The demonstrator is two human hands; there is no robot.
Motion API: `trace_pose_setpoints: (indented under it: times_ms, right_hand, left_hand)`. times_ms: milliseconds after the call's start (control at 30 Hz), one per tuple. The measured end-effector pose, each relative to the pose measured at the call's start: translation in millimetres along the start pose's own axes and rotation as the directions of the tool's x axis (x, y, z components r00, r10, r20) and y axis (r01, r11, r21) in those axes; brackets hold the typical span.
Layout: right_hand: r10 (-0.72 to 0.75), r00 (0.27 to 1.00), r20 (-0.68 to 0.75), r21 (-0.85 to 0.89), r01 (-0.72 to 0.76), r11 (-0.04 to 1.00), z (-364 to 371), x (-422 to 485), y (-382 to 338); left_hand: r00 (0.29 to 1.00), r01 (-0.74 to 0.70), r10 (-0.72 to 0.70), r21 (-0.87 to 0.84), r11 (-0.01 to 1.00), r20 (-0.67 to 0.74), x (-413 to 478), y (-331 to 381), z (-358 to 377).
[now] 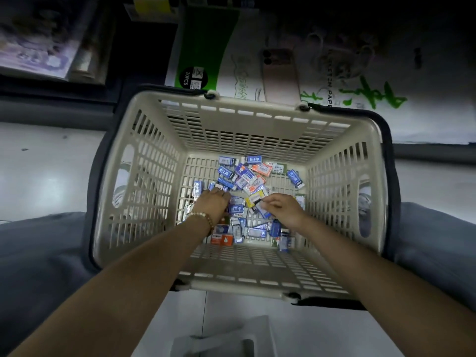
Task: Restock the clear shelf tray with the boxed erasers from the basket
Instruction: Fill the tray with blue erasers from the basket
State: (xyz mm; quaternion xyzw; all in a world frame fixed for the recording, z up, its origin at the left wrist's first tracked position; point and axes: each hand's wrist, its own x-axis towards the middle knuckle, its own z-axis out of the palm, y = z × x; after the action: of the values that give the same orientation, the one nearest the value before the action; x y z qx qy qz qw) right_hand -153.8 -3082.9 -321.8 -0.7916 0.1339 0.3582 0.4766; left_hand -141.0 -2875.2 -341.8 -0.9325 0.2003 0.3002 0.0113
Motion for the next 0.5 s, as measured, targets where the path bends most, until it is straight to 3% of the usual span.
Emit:
trace_pose_setpoints:
  times_ms: [133, 333, 367, 433, 500]
  right_hand:
    - [0.049, 0.999, 0.016, 0.077, -0.050, 0.996, -7, -8, -1]
    - [0.028, 0.990, 0.137, -0.182, -0.002, 0.983, 12, -13, 13]
    - [0.008, 0.991, 0.134, -0.224, 0.023, 0.974, 18, -13, 15]
    - [-0.030, 0.993, 0.114, -0.348, 0.068, 0.935, 27, -11, 17]
    - [-0.063, 0.992, 0.113, -0.459, 0.108, 0.882, 36, -10, 17]
  left_hand:
    - [1.000, 0.000, 0.000, -0.002, 1.000, -0.009, -1, 0, -2]
    - [1.000, -0.006, -0.001, -0.305, 0.952, -0.023, -8, -10, 5]
    - [0.999, 0.003, -0.016, -0.429, 0.903, -0.027, -10, -12, 5]
    - [0.997, 0.033, -0.074, -0.746, 0.665, -0.021, -15, -16, 0]
    - [0.986, 0.063, -0.163, -0.880, 0.470, -0.017, -21, -22, -11]
